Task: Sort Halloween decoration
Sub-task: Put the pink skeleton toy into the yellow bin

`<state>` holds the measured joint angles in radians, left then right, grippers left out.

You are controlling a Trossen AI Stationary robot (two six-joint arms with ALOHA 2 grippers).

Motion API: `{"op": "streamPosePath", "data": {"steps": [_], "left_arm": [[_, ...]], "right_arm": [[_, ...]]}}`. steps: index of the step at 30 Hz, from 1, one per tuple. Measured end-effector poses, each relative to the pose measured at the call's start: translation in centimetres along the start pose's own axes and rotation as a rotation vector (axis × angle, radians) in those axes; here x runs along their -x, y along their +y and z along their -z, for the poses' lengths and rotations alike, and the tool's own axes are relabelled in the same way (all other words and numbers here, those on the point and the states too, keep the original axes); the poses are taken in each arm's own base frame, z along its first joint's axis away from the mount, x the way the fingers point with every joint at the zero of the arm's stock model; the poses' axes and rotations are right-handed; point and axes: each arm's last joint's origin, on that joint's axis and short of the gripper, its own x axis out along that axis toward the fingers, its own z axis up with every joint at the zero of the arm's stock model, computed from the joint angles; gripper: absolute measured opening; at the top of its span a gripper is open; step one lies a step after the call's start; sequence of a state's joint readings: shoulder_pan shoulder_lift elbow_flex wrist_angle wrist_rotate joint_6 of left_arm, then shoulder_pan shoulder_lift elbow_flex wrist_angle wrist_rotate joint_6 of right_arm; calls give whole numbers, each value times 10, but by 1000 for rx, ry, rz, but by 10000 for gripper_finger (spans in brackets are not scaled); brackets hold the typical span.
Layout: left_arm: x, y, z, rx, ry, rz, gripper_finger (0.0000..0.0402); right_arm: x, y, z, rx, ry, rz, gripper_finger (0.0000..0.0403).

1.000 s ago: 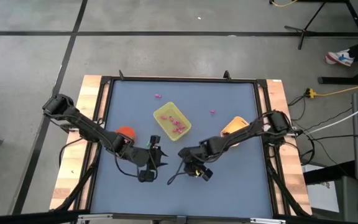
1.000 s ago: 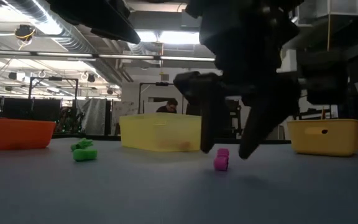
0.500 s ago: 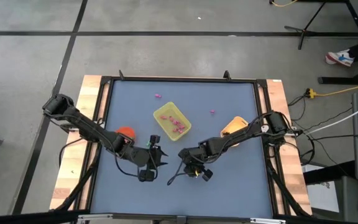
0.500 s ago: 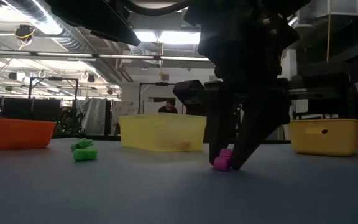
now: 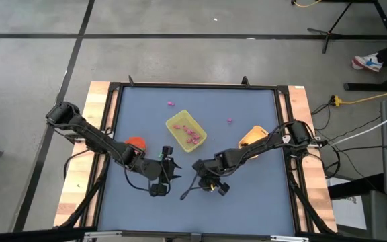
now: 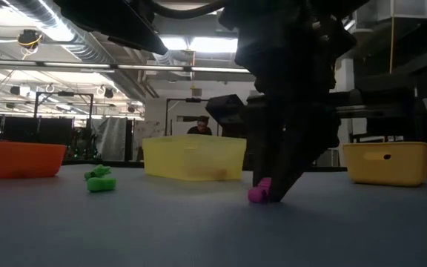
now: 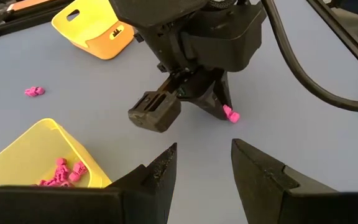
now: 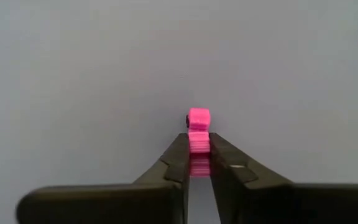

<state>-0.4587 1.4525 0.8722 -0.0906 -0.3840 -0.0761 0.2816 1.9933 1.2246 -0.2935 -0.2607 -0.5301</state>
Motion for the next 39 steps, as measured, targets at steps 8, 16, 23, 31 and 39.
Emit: {"op": "streamPosePath", "data": {"steps": [8,16,23,31,39], "left_arm": [[0,0,0,1,0,0,136],[0,0,1,-2,6,-1,136],[0,0,1,-2,6,-1,136],[0,0,1,-2,8,-2,136],[0,0,1,-2,14,-3,136]], "right_arm": [[14,-11,-17,24,86,113,45],[42,-21,-35,127,313,254,43],[63,-31,-39,213,562,457,42],[79,-67,-15,145,676,569,42],[90,-97,5,48,640,600,42]]}}
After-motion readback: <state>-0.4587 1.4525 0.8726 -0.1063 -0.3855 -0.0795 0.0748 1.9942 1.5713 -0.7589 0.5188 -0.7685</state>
